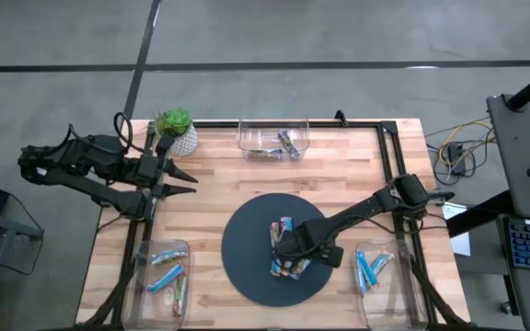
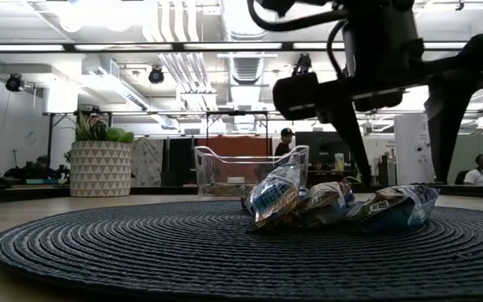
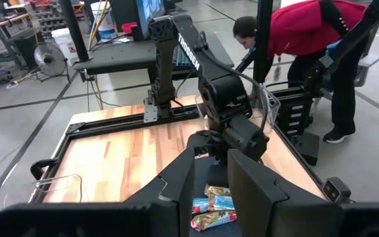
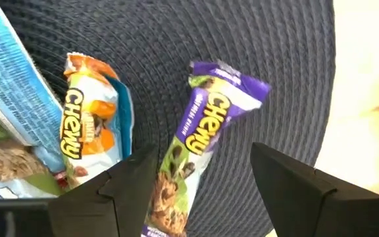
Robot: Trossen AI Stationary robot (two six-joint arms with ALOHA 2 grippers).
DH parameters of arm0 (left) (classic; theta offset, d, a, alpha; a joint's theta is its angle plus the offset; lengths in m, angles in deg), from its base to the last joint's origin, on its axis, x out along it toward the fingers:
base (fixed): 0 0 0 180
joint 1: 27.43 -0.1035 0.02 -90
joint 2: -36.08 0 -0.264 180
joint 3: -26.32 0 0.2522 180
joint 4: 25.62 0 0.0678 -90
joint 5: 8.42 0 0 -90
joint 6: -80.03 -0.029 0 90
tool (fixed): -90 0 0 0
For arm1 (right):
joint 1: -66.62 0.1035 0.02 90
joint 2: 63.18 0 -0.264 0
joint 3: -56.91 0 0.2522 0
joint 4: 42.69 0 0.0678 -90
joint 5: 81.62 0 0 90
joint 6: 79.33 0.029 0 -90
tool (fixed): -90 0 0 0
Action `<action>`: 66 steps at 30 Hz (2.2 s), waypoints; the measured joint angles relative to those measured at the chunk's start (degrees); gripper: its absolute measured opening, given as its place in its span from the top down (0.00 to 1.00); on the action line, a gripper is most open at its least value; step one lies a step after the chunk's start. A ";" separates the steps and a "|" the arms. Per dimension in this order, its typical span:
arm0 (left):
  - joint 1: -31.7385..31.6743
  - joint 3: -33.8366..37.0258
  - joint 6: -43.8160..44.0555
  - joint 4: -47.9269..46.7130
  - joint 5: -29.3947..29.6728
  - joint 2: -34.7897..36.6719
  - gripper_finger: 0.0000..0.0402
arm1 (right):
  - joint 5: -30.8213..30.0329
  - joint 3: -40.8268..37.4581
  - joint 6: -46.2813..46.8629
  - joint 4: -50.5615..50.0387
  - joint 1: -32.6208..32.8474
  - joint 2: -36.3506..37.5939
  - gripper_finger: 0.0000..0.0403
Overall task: Pick and place Granola Bars by type
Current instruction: Put the blue granola bar into the top transparent bin
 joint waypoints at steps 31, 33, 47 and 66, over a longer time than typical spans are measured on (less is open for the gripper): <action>0.00 0.02 0.04 -0.02 -0.02 0.00 0.81 | -1.37 4.12 4.69 -0.05 1.11 -7.34 0.48; 0.00 0.02 0.04 -0.02 0.00 0.00 0.81 | -1.38 4.10 4.69 -0.04 1.11 -7.37 0.50; 0.00 0.02 0.09 0.00 -0.02 0.00 0.81 | -3.07 3.95 4.34 -0.48 1.11 -7.45 0.81; -0.02 0.02 0.09 0.00 0.00 0.00 0.81 | -3.06 10.06 -0.05 -13.36 1.14 -4.78 0.87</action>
